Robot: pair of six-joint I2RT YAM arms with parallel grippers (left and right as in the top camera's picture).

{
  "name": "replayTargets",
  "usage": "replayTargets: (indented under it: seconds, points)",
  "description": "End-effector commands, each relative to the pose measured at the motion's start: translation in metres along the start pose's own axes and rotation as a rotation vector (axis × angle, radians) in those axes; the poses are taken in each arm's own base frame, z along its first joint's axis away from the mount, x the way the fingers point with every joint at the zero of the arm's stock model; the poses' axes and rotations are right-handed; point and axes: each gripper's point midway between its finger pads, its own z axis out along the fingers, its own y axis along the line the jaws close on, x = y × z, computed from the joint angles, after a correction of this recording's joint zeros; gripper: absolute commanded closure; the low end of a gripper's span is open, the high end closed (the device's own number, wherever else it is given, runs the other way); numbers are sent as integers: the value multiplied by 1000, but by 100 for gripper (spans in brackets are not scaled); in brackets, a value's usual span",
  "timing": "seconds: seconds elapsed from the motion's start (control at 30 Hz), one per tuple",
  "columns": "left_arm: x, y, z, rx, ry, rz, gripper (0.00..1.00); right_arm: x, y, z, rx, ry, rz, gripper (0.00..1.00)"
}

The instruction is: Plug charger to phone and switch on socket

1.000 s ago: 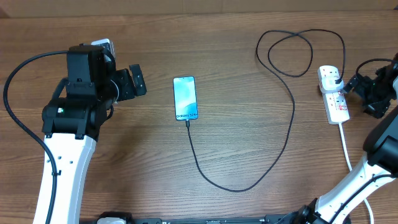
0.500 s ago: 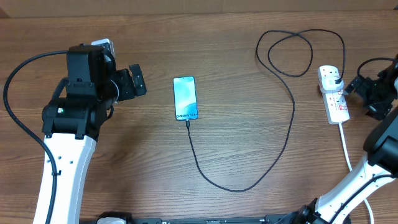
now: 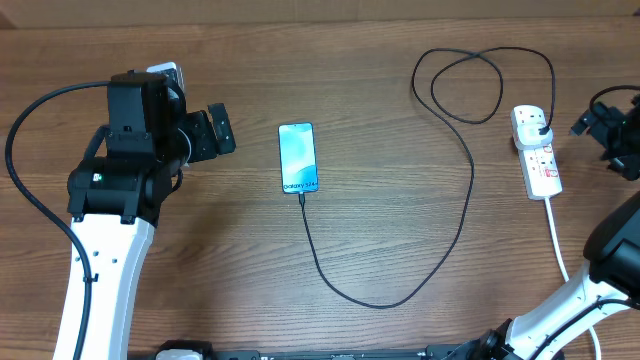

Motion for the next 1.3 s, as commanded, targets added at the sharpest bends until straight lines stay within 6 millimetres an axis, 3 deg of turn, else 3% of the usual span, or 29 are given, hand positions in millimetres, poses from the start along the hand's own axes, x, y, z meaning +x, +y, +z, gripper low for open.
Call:
replayTargets:
  seconds: [0.0, 0.37, 0.6, 1.27]
  points:
    - [-2, 2, 0, -15, -8, -13, 0, 14, -4, 21, 5, 52, 2, 0]
    - [-2, 2, 0, -15, -8, -13, 0, 26, -6, 42, 0, 82, -3, 0]
    - [-2, 2, 0, -15, -8, -13, 0, 35, 7, 62, 1, 121, -34, 0]
    - [-2, 2, 0, -15, -8, -13, 0, 37, 12, 62, -7, 126, -68, 0]
